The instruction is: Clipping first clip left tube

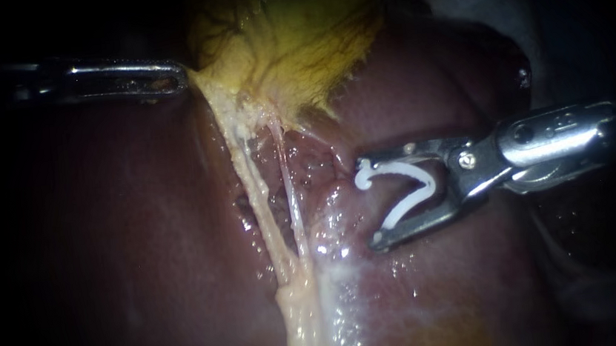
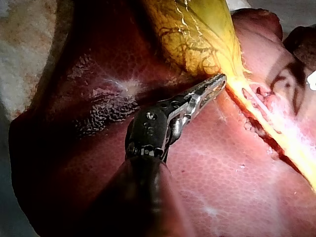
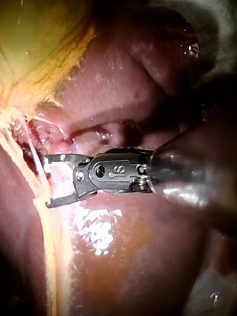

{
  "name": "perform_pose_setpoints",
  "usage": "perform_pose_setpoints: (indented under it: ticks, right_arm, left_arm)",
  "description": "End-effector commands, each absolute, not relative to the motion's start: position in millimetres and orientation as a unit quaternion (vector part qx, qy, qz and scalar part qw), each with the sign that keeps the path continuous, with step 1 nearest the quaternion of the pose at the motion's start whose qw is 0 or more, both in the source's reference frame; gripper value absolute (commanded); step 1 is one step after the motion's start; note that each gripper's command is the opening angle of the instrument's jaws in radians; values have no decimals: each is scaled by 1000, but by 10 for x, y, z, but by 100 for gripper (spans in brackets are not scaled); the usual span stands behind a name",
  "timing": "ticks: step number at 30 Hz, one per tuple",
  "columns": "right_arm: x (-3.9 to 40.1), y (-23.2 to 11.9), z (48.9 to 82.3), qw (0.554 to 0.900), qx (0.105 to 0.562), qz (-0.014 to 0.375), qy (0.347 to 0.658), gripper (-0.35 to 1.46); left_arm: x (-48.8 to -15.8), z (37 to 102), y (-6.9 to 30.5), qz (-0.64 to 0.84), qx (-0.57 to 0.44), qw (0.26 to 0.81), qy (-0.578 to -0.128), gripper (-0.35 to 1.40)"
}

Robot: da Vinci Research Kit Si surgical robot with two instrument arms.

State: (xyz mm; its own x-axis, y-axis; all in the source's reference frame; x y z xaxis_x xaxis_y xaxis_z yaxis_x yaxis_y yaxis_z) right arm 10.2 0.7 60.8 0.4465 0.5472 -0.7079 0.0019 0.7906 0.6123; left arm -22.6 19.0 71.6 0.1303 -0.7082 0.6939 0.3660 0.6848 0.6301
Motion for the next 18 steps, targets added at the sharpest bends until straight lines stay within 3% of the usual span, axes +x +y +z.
perform_pose_setpoints:
  ticks: [1, 18]
  right_arm:
    - [104, 7, 609, 801, 282, 170, 500, 58]
    - [145, -13, 643, 742, 372, 194, 523, 55]
  left_arm:
    - [-226, 717, 190, -365, 156, 736, -549, -35]
    - [-226, 717, 190, -365, 156, 736, -549, -35]
